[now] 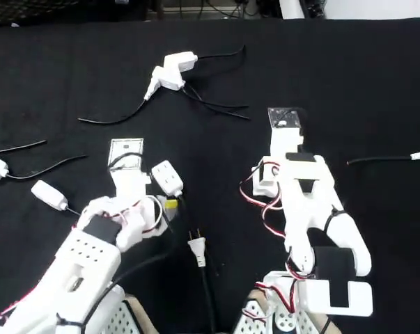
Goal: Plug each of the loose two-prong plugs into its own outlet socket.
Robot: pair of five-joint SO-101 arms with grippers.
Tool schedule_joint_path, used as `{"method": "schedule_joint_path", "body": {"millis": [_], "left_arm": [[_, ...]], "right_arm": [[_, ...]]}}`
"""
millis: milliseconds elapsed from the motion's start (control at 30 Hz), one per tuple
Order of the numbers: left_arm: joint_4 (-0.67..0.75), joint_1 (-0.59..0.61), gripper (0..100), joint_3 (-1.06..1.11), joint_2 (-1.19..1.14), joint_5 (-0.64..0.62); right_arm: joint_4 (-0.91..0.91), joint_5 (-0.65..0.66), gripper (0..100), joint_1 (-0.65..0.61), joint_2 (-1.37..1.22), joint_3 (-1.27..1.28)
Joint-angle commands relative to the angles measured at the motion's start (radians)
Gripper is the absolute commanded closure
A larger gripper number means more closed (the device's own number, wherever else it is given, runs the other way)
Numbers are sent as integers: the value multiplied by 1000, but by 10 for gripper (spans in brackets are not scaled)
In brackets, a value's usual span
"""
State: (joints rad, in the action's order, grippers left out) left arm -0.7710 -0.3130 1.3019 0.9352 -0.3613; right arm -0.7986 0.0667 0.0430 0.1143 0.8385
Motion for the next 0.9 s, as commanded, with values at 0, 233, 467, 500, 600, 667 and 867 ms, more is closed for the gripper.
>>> {"method": "schedule_joint_path", "body": {"millis": [0,233,467,500,600,667,867], "left_arm": [[34,5,798,39,120,14],[34,-38,651,117,361,74],[-120,-77,559,165,542,302],[-144,-71,577,142,546,319],[-199,-44,652,73,531,295],[-207,-13,702,30,491,262],[-193,56,759,-119,252,34]], "right_arm": [[12,-5,884,-14,1,-47],[12,-5,884,-14,1,-47],[12,-5,884,-14,-1,-47],[12,-5,884,-14,-1,-47],[12,-5,884,-14,-1,-47],[12,-5,884,-14,-1,-47],[14,-5,884,-15,-1,-47]]}}
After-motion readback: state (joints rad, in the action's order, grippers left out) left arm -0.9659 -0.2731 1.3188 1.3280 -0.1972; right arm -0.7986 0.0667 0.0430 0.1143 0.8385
